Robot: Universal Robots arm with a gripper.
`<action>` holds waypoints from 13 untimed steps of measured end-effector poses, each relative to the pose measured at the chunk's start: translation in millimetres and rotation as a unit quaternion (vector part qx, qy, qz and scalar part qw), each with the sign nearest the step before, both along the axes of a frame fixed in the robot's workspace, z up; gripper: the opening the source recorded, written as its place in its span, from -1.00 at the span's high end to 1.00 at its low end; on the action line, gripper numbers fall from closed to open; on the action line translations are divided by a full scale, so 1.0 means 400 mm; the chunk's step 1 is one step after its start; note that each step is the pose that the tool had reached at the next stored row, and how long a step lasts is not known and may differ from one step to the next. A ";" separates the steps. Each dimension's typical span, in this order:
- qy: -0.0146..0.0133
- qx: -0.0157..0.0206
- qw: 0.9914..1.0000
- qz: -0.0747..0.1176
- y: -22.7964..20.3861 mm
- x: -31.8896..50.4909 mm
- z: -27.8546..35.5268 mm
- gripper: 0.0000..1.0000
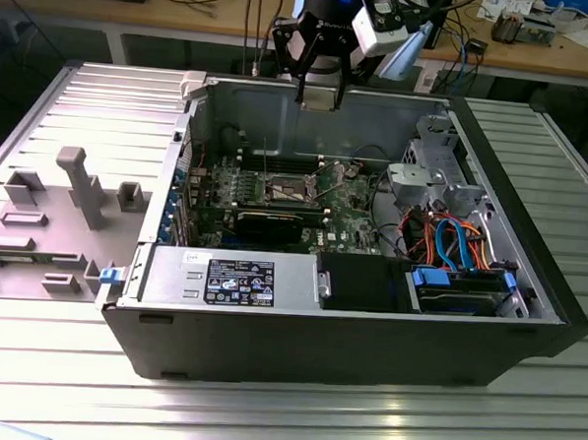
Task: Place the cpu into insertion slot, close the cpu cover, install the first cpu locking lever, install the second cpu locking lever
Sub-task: 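Place the cpu into insertion slot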
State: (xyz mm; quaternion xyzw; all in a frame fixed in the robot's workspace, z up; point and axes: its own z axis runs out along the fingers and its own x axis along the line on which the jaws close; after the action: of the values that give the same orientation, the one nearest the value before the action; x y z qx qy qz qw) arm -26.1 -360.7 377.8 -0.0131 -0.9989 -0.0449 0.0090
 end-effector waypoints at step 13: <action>0.000 0.000 1.000 -0.017 0.000 0.000 -0.001 -0.09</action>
State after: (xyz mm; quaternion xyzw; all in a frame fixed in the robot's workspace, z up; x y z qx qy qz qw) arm -26.2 -360.8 377.6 -0.0303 -0.9985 -0.0450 0.0083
